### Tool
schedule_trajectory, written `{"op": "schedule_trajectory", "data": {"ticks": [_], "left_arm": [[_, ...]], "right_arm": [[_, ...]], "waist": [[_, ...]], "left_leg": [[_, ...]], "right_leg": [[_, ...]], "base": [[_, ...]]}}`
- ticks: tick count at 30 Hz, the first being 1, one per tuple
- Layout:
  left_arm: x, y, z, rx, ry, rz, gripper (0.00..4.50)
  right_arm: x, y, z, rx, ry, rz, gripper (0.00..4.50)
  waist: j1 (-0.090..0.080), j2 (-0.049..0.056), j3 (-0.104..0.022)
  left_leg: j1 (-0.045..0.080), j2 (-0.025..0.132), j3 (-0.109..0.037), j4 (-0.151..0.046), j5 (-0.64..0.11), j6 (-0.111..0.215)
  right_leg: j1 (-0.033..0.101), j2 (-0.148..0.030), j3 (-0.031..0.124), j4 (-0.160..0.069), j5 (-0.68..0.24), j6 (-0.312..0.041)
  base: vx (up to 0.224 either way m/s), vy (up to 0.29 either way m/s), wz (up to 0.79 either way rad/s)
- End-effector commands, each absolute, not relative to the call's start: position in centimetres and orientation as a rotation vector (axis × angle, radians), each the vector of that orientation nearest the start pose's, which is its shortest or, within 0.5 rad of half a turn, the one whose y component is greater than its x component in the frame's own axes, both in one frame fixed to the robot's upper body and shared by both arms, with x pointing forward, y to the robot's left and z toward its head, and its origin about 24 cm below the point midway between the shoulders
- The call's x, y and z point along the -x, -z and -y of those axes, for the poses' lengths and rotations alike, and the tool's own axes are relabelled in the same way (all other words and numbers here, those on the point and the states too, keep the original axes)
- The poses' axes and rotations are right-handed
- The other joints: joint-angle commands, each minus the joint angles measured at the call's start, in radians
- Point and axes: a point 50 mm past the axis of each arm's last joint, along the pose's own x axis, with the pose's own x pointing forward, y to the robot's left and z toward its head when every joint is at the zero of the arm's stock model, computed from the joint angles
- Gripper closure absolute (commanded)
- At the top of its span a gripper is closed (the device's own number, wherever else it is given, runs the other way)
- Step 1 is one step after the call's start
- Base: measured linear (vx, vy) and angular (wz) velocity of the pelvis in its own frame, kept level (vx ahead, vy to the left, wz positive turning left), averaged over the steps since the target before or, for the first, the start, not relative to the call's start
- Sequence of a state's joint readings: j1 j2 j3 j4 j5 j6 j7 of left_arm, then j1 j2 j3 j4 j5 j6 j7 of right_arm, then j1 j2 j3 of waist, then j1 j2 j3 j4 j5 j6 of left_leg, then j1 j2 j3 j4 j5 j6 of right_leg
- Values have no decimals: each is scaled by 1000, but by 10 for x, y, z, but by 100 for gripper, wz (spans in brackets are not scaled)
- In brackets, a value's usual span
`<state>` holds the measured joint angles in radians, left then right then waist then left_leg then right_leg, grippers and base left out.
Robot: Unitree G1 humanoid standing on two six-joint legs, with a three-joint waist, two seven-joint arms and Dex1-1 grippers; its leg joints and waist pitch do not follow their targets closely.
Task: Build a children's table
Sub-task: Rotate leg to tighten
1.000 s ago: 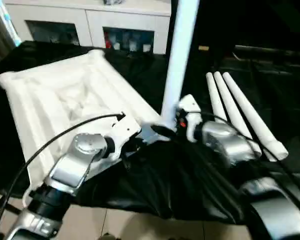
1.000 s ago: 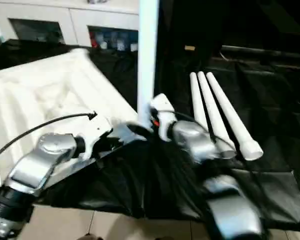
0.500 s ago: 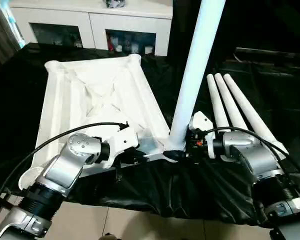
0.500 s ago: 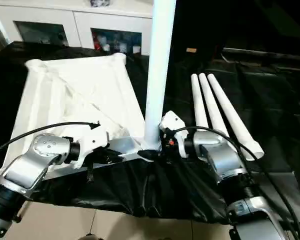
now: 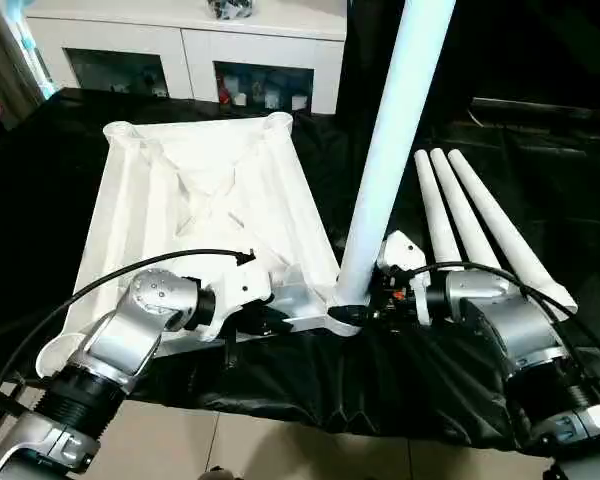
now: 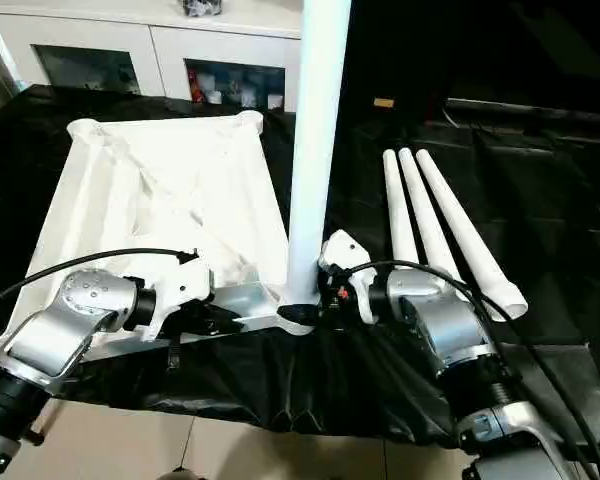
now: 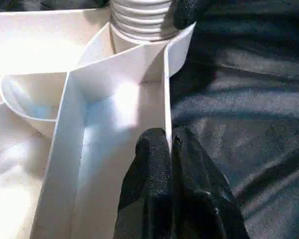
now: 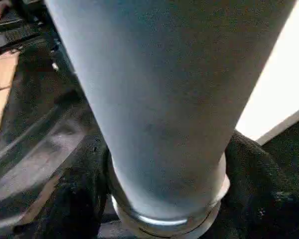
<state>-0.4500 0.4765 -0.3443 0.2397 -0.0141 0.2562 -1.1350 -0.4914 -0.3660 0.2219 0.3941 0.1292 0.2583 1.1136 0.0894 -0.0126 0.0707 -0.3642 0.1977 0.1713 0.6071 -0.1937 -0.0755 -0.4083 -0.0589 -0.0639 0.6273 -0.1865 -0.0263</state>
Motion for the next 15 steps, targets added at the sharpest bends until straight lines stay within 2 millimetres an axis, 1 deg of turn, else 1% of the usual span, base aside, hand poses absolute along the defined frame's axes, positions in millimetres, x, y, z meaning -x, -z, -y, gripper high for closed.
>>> {"op": "schedule_trajectory", "data": {"ticks": [1, 2, 3, 4, 5, 6, 7, 8, 9, 10, 11, 12, 13, 14, 15], "left_arm": [[-301, -75, -119, -479, 1275, -341, 450], [-304, -74, -117, -468, 1248, -338, 450], [-310, -74, -114, -454, 1183, -332, 450], [-315, -74, -109, -436, 1122, -331, 450], [-318, -74, -107, -423, 1081, -331, 450], [-322, -74, -101, -413, 1028, -325, 450], [-325, -74, -97, -409, 994, -321, 450], [-328, -75, -88, -387, 944, -313, 450], [-328, -75, -88, -386, 943, -313, 450], [-330, -76, -80, -365, 910, -303, 450], [-330, -76, -77, -362, 908, -299, 450], [-330, -77, -73, -359, 909, -291, 450], [-329, -77, -67, -361, 914, -273, 450], [-329, -77, -66, -361, 915, -272, 450], [-328, -77, -60, -360, 927, -251, 450]], "right_arm": [[-305, -50, 123, 177, -1196, -391, 174], [-307, -48, 121, 166, -1162, -390, 174], [-312, -44, 116, 162, -1077, -376, 175], [-319, -40, 113, 150, -984, -380, 175], [-323, -37, 111, 142, -921, -386, 176], [-329, -34, 107, 118, -832, -386, 176], [-332, -32, 104, 101, -774, -387, 176], [-338, -30, 97, 43, -688, -403, 176], [-338, -30, 97, 42, -687, -404, 176], [-341, -29, 90, -2, -631, -410, 176], [-342, -29, 88, -9, -621, -410, 176], [-343, -29, 84, -18, -606, -409, 176], [-345, -31, 78, -29, -590, -397, 176], [-345, -31, 77, -30, -590, -396, 176], [-347, -33, 69, -41, -601, -376, 120]], "waist": [[-8, 13, -77], [-8, 13, -75], [-12, 12, -71], [-14, 11, -71], [-20, 12, -67], [-23, 10, -66], [-24, 10, -70], [-34, 10, -72], [-39, 10, -71], [-38, 9, -72], [-38, 7, -75], [-37, 8, -76], [-36, 9, -79], [-38, 6, -79], [-36, 5, -82]], "left_leg": [[10, 32, -6, -70, -159, 13], [12, 31, -6, -70, -177, 4], [12, 29, -7, -74, -193, -8], [14, 28, -8, -75, -207, -13], [20, 28, -8, -75, -240, -29], [19, 25, -10, -76, -249, -32], [19, 25, -12, -75, -243, -37], [15, 23, -14, -76, -232, -39], [13, 24, -13, -76, -229, -36], [15, 23, -13, -75, -229, -32], [14, 21, -11, -73, -209, -18], [12, 21, -10, -72, -197, -14], [11, 22, -9, -72, -177, -6], [9, 23, -8, -71, -169, -1], [7, 24, -7, -70, -138, 9]], "right_leg": [[60, -74, 52, -73, -139, -235], [59, -74, 52, -78, -178, -227], [59, -75, 51, -82, -222, -214], [59, -76, 50, -85, -252, -206], [52, -77, 50, -92, -326, -192], [56, -77, 48, -96, -359, -179], [58, -80, 49, -95, -365, -174], [60, -78, 48, -95, -356, -167], [59, -77, 50, -96, -350, -168], [58, -77, 48, -97, -348, -167], [60, -75, 50, -95, -314, -173], [61, -75, 50, -93, -296, -175], [62, -75, 51, -90, -258, -182], [62, -75, 51, -89, -243, -184], [64, -76, 51, -82, -198, -195]], "base": [[0, 0, 0], [0, 0, 0], [0, 0, 0], [0, 0, 0], [0, 0, 0], [0, 0, 0], [0, 0, 0], [0, 0, 0], [0, 0, 0], [0, 0, 0], [0, 0, 0], [0, 0, 0], [0, 0, 0], [0, 0, 0], [0, 0, 0]]}}
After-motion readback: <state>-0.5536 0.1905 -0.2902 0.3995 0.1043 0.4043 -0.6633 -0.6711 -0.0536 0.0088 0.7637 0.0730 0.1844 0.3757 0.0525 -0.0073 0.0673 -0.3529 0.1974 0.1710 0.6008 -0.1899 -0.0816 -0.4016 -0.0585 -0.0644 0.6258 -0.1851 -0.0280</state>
